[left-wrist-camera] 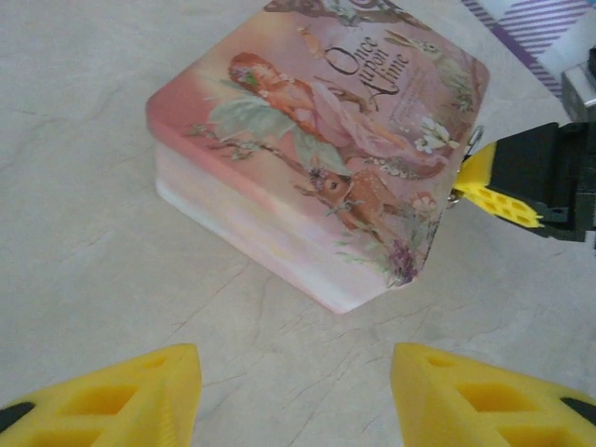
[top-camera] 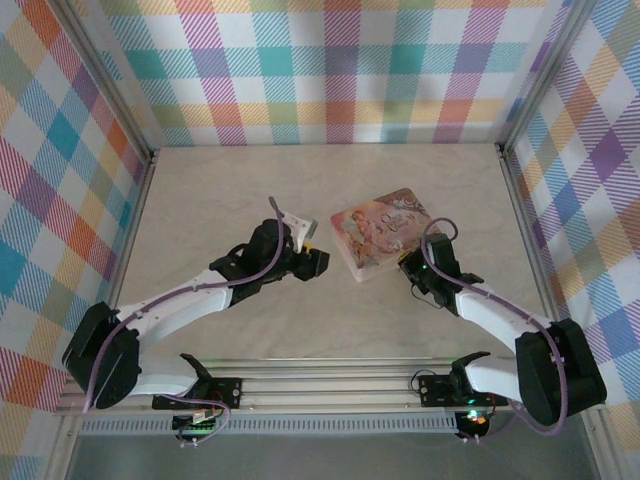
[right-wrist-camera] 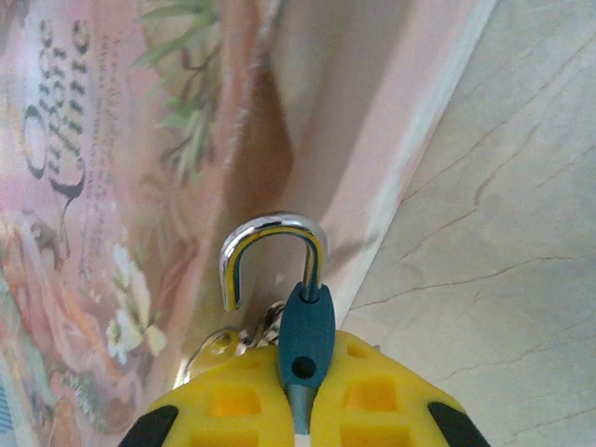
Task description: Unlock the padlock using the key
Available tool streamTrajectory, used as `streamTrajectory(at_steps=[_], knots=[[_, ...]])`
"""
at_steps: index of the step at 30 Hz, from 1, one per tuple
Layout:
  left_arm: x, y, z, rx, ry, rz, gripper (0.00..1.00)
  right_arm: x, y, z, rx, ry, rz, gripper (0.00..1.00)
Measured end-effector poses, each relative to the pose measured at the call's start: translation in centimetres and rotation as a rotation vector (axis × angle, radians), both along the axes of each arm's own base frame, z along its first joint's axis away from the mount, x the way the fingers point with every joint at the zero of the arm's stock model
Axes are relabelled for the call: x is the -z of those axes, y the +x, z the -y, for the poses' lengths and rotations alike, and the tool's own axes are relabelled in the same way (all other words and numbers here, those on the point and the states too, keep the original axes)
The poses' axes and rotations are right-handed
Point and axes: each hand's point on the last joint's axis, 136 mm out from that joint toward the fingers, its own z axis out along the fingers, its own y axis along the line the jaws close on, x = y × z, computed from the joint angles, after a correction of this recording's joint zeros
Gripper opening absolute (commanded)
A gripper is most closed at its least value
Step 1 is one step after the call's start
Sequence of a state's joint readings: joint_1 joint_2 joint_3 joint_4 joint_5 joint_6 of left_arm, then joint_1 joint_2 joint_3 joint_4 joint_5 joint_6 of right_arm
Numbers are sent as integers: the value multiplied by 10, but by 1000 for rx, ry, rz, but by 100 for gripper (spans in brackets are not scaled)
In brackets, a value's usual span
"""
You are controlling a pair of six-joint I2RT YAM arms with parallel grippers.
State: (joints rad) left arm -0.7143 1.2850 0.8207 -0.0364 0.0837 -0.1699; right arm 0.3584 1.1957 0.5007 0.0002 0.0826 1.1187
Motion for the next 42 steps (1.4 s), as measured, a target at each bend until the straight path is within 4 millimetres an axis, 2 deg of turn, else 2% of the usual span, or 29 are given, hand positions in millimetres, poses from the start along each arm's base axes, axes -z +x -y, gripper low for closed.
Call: streamTrajectory(at_steps=[4, 7, 11, 14, 16, 18, 20, 24, 29, 32, 36, 38, 40, 42], knots=[[-8, 2, -25, -89, 33, -16, 63, -19, -4, -9, -82, -6, -10, 0], [-21, 5, -47, -170, 59, -32, 70, -51, -5, -19, -156, 4, 10, 0], [-50, 10, -76, -277, 67, -21, 77, -94, -4, -37, -266, 0, 42, 0], [-63, 12, -104, -359, 73, -29, 84, -116, -1, -67, -393, -30, 50, 0], [-69, 13, -125, -423, 77, -42, 93, -122, 5, -98, -498, -55, 48, 0], [-68, 13, -140, -468, 86, -64, 99, -120, 12, -127, -586, -81, 37, 0], [-62, 11, -152, -502, 107, -93, 100, -110, 17, -157, -676, -110, 14, 0], [-55, 1, -169, -539, 141, -133, 100, -73, 28, -221, -840, -160, -34, 0], [-55, -16, -186, -575, 154, -132, 100, -21, 29, -272, -967, -194, -103, 6], [-48, -24, -194, -595, 166, -149, 100, -1, 28, -289, -1017, -208, -130, 12], [-32, -37, -202, -615, 193, -190, 100, 12, 30, -297, -1050, -226, -147, 34], [-29, -41, -205, -626, 195, -195, 100, 10, 31, -298, -1060, -231, -143, 45], [-29, -44, -207, -638, 185, -191, 100, 2, 33, -300, -1069, -234, -130, 51], [-27, -46, -208, -644, 178, -192, 100, -6, 36, -302, -1080, -237, -107, 53]])
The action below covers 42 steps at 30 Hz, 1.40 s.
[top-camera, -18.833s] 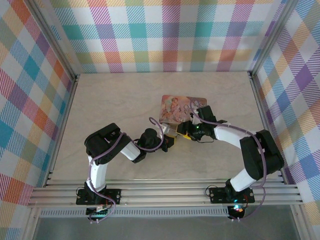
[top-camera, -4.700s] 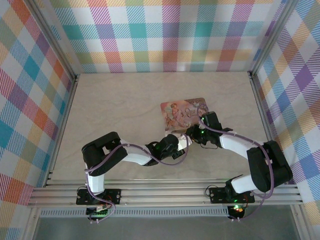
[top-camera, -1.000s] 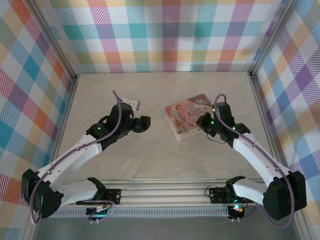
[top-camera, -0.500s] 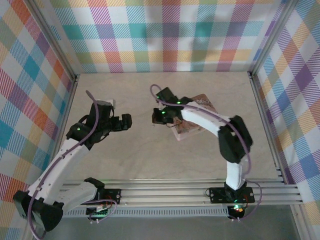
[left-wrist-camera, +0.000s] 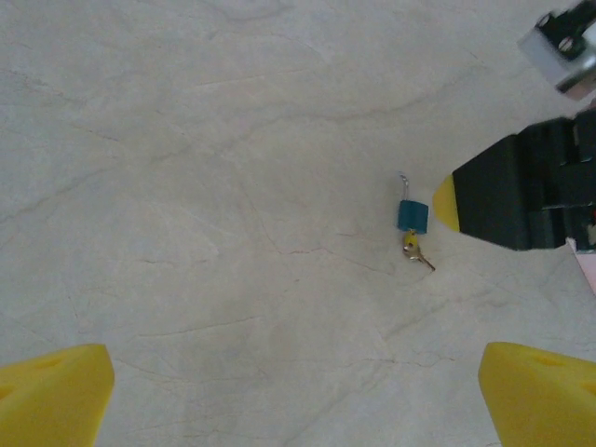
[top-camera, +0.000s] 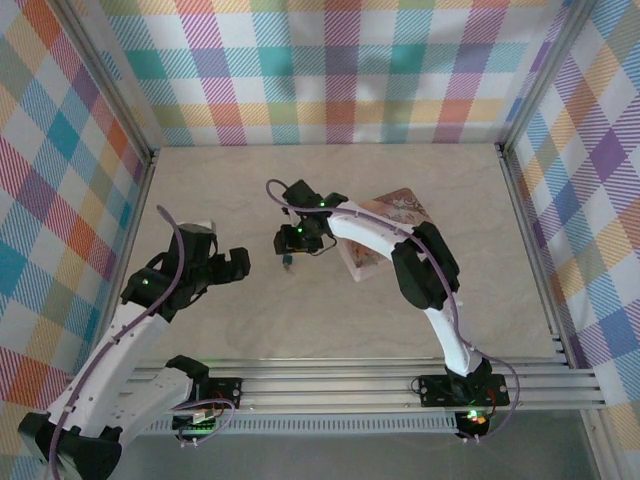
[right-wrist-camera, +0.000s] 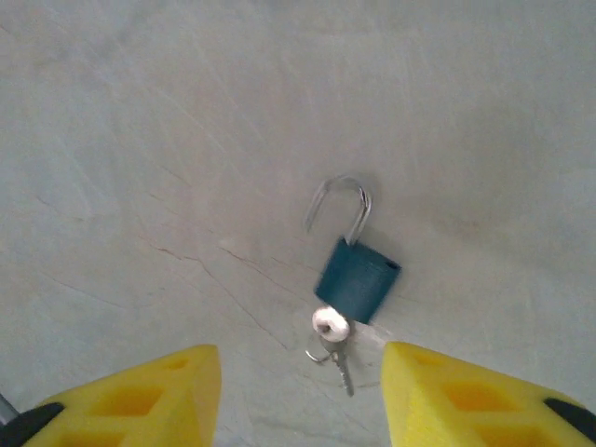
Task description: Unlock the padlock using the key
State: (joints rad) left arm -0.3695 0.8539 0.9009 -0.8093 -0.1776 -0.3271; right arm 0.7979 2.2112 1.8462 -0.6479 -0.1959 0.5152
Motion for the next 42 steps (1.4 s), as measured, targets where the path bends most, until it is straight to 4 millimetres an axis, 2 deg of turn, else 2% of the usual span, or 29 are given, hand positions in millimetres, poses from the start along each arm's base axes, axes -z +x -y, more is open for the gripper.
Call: streamTrajectory(at_steps=[3, 7, 8, 10, 12, 14, 17, 19, 21, 22, 25, 28, 31, 34, 37, 42], knots=[[5, 0, -2, -11, 3, -5, 100, -7, -1, 0, -21, 2, 15, 56], [-1, 14, -5, -27, 11, 33, 100, -21, -3, 10, -67, -17, 46, 67], [-4, 19, -6, -28, 19, 42, 100, -27, -3, 13, -76, -20, 62, 72], [-10, 34, -5, -20, 36, 53, 100, -47, -2, 20, -93, -24, 116, 84], [-13, 46, -1, 0, 54, 62, 100, -80, 4, 31, -91, -12, 211, 93], [-11, 57, 2, 28, 76, 78, 100, -111, 7, 53, -64, -9, 308, 99], [-6, 66, 3, 64, 108, 126, 100, -149, 9, 106, 37, -45, 457, 100], [2, 69, 1, 72, 127, 142, 100, -162, 10, 144, 112, -88, 564, 100], [14, 72, -4, 68, 150, 144, 100, -163, 13, 181, 189, -156, 648, 100], [19, 74, -8, 57, 155, 150, 100, -160, 14, 194, 215, -173, 690, 100], [35, 82, -25, -3, 165, 175, 100, -126, 2, 253, 291, -282, 760, 100], [54, 86, -39, -53, 168, 189, 100, -97, -6, 303, 370, -354, 805, 100], [77, 90, -47, -83, 174, 193, 100, -77, -13, 345, 452, -403, 841, 100], [96, 95, -47, -82, 176, 205, 100, -60, -13, 374, 529, -419, 862, 100], [107, 103, -45, -70, 179, 225, 100, -40, -13, 395, 582, -420, 865, 100], [119, 119, -40, -42, 185, 257, 100, -2, -4, 410, 610, -410, 821, 100]])
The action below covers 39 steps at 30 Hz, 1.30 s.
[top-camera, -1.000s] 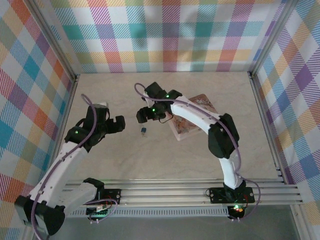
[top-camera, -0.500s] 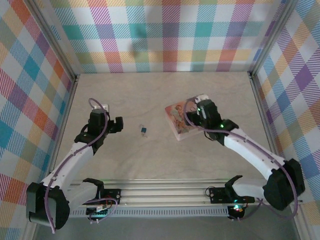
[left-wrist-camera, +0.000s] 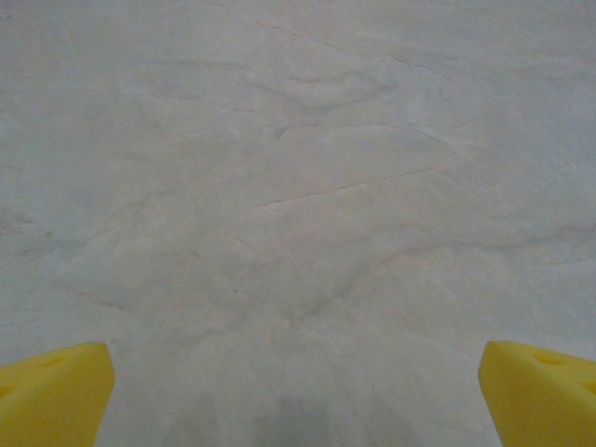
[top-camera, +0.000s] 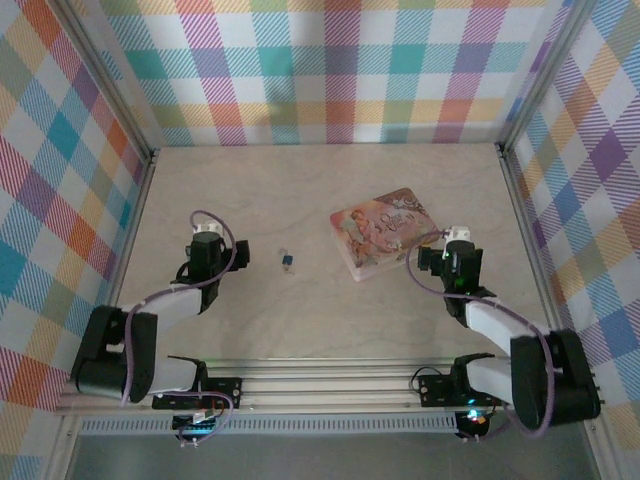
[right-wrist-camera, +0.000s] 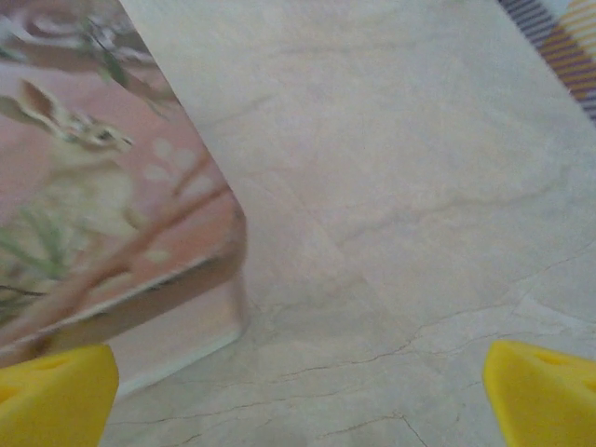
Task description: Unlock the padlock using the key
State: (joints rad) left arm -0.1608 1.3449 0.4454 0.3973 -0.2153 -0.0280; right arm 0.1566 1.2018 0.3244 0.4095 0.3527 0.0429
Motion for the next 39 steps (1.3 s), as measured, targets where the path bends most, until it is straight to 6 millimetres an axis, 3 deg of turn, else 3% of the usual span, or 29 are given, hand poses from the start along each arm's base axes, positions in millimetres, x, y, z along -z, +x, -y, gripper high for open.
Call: streamTrajectory(at_steps=[6, 9, 15, 21, 39], knots=[[10, 16, 3, 31, 32, 21, 100, -1, 24, -4, -57, 42, 77, 100], [16, 24, -5, 14, 26, 29, 100, 0, 34, -1, -67, 62, 123, 100], [13, 30, -14, 8, -1, 58, 100, 16, 38, 8, -46, 79, 132, 100], [7, 35, -8, 35, -20, 102, 100, -2, 57, 6, -59, 98, 166, 100], [8, 34, -7, 42, -25, 125, 100, -1, 59, 1, -88, 118, 153, 100]])
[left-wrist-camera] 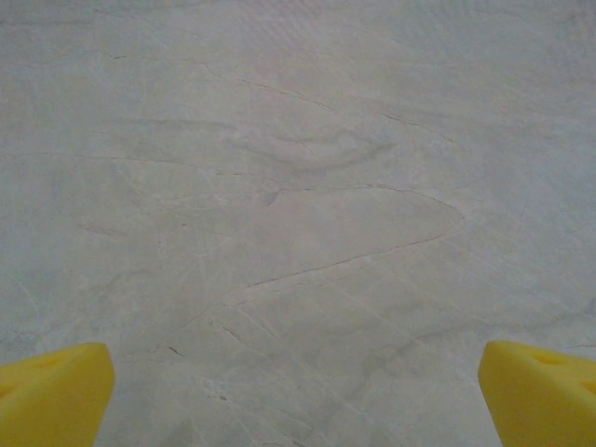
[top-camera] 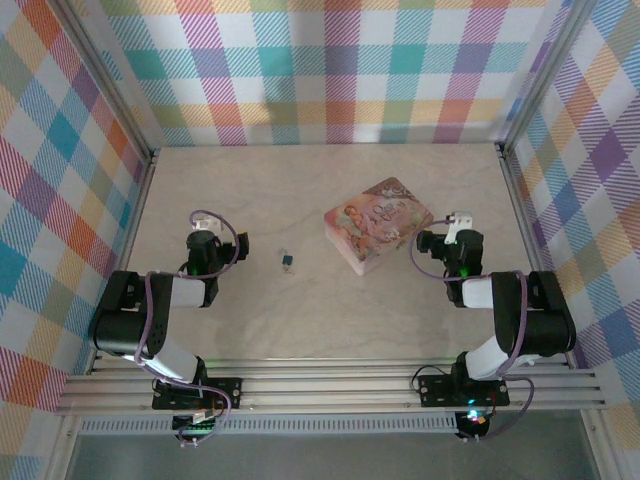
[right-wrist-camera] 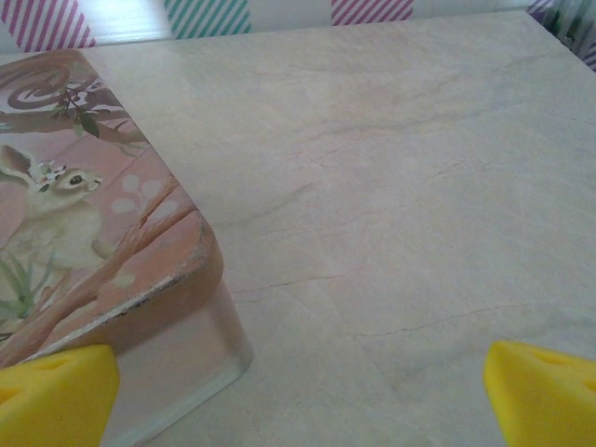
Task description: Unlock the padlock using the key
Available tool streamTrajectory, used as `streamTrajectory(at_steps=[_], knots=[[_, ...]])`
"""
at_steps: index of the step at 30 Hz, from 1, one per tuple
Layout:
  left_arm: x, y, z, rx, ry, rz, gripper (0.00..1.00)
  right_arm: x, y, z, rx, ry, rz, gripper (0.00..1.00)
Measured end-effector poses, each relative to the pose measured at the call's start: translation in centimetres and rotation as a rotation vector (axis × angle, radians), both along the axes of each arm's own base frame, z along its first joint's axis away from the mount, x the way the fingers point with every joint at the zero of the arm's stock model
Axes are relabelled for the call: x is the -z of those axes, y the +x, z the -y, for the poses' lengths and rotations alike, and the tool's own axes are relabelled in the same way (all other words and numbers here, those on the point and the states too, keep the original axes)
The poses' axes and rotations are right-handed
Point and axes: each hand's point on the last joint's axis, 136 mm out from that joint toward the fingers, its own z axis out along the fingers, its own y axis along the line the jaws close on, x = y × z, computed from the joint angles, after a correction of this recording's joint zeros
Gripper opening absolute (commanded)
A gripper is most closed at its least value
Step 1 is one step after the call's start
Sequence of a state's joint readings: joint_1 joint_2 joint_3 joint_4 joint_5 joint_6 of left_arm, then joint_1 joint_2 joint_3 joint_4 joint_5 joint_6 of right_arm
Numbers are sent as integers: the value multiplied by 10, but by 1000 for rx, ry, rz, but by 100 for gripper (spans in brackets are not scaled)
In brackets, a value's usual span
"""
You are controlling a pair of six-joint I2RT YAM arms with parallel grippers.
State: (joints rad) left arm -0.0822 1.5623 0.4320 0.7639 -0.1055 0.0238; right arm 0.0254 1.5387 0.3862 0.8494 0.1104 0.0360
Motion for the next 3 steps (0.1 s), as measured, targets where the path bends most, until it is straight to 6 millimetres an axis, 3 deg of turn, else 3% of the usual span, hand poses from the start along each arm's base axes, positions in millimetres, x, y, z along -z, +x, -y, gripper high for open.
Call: streamTrajectory(at_steps=[3], knots=[[0, 0, 0, 1, 0, 0, 100, 0, 0, -2, -11, 4, -2, 100]])
